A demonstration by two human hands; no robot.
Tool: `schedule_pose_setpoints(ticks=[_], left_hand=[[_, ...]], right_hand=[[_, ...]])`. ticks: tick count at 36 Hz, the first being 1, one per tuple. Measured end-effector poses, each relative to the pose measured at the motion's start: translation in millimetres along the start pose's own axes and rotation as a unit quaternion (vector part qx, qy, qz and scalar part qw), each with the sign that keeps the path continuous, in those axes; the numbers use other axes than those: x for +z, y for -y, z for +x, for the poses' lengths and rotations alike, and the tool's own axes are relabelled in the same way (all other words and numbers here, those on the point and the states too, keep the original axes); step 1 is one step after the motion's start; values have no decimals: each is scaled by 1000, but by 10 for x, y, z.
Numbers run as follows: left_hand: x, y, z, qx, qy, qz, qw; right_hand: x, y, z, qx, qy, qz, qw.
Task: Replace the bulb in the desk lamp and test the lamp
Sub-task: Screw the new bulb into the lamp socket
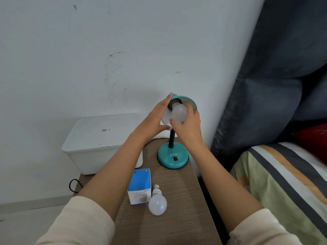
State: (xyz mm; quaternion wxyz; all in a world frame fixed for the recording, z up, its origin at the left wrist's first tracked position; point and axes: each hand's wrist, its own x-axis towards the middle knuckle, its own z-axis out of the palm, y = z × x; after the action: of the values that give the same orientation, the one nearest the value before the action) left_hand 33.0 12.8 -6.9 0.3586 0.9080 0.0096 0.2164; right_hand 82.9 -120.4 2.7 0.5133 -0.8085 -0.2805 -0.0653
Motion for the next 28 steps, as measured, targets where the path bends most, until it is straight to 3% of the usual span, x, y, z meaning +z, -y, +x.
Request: schedule_pose_setpoints(ticks=[7,11,15,20,24,28], left_hand=[[13,-1,2,4,3,9,1000],[9,7,8,2,2,7,1000],[9,2,10,3,4,9,1000],[11,7,16,5,1,6,1000],[6,0,11,0,4,6,1000],[9,16,0,-3,4,2,1000]], right_hand=[[-20,5,43,51,-28,22,998],[-2,-3,38,6,-14,-10,1000],[-20,-8,47,44,-28,7,999],[12,21,19,13,6,1,1000],[27,1,45,89,-2,34,995],[47,-16,44,72,3,42,997]])
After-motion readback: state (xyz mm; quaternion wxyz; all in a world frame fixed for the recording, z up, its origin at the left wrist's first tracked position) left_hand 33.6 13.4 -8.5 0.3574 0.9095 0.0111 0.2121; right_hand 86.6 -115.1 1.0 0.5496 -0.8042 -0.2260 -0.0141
